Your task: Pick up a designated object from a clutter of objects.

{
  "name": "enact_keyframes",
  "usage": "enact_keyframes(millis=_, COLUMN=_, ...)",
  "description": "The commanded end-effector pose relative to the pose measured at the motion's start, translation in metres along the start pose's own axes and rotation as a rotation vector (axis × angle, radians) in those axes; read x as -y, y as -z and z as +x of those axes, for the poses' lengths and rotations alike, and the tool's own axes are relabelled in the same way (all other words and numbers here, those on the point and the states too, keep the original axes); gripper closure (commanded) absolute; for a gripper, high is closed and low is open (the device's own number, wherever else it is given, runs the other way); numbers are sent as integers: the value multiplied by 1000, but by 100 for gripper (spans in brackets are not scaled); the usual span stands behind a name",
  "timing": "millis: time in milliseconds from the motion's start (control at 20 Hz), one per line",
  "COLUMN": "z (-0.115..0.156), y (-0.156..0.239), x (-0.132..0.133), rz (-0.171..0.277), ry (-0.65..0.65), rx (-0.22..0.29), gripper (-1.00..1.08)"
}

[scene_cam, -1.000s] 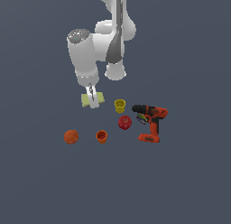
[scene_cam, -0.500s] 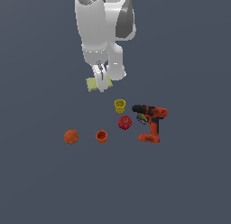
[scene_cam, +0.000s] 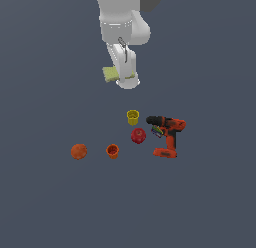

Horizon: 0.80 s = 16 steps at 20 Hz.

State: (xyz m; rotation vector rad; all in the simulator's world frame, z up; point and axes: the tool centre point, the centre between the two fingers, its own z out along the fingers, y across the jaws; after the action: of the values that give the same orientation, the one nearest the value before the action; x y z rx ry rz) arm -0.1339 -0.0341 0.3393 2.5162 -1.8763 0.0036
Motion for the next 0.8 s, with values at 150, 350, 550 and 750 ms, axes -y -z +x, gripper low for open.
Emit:
enact_keyframes(millis=150, z=-15, y=29, x=0, rz=0, ry=0, rx=2, gripper=108)
enact_keyframes(millis=350, z=-22, y=41, x=0, rz=1, ry=1, rx=3, gripper=108)
enact_keyframes(millis=550, z=-24, y=46, x=0, rz=1, ry=1, rx=4, gripper=108)
enact_keyframes(millis=750, z=-22, y=44, x=1, rz=1, ry=0, rx=4, gripper=108)
